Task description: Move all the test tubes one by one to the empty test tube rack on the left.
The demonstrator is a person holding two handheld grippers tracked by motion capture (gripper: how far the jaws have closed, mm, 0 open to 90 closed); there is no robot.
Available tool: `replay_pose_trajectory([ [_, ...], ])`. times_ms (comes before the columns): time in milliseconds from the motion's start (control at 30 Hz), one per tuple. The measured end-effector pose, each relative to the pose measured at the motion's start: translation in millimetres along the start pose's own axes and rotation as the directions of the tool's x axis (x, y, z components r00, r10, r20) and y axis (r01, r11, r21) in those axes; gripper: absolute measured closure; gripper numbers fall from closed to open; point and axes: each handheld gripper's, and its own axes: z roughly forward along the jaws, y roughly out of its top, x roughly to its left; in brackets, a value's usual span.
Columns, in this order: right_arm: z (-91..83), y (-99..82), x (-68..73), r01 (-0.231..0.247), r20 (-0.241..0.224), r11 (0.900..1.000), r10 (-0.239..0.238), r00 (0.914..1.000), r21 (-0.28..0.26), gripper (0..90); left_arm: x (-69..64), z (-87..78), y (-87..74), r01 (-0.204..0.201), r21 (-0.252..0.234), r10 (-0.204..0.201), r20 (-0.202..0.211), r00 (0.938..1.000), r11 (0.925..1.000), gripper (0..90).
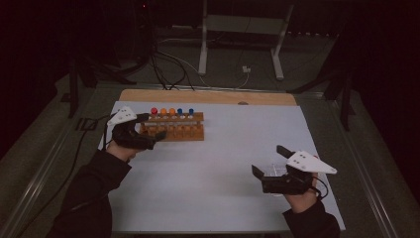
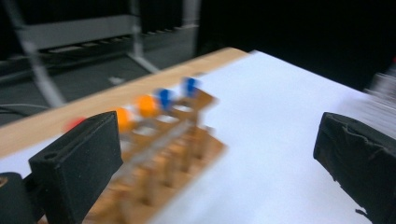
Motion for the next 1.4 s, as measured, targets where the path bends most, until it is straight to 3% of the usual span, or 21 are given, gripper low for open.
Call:
replay_pose_trajectory([
  [133,-15.4,-3.6,-19.5,-0.023,0.106,0.9997,0.022,0.9941,0.005,0.0,-18.5,-4.0,-5.5,-0.02,0.001,0.02,0.064,0.9977,0.9998,0.9],
  [233,-27.7,-8.9,-35.7,-0.048,0.169,0.9989,0.048,0.9844,-0.002,0.0,-28.1,-5.5,-9.8,-0.027,-0.001,0.027,0.089,0.9957,0.9996,0.9],
  [433,-46.0,-24.9,-68.1,-0.113,0.291,0.9935,0.105,0.951,0.013,0.0,-43.5,-6.1,-18.8,-0.05,0.005,0.049,0.132,0.9901,0.9987,0.9],
  [767,-50.6,-59.2,-94.5,-0.218,0.374,0.9728,0.174,0.9108,0.079,6.6,-56.4,-6.4,-22.8,-0.074,0.005,0.072,0.165,0.9837,0.9973,0.9],
  [967,-41.3,-72.8,-100.4,-0.248,0.392,0.9577,0.174,0.9032,0.146,17.1,-57.6,-5.6,-24.0,-0.076,0.012,0.073,0.168,0.9831,0.9971,0.9],
  [1067,-38.0,-76.2,-101.7,-0.257,0.382,0.9524,0.179,0.9066,0.164,28.7,-57.2,-5.1,-24.6,-0.073,0.015,0.07,0.168,0.9834,0.9972,0.9],
  [1267,-32.5,-80.9,-105.3,-0.286,0.397,0.9398,0.193,0.8972,0.188,49.9,-57.2,-2.8,-26.8,-0.069,0.027,0.064,0.167,0.9838,0.9972,1.0],
  [1400,-29.6,-81.7,-107.0,-0.28,0.401,0.937,0.178,0.8984,0.209,60.7,-56.9,-1.2,-28.0,-0.071,0.033,0.064,0.17,0.9834,0.997,0.9],
])
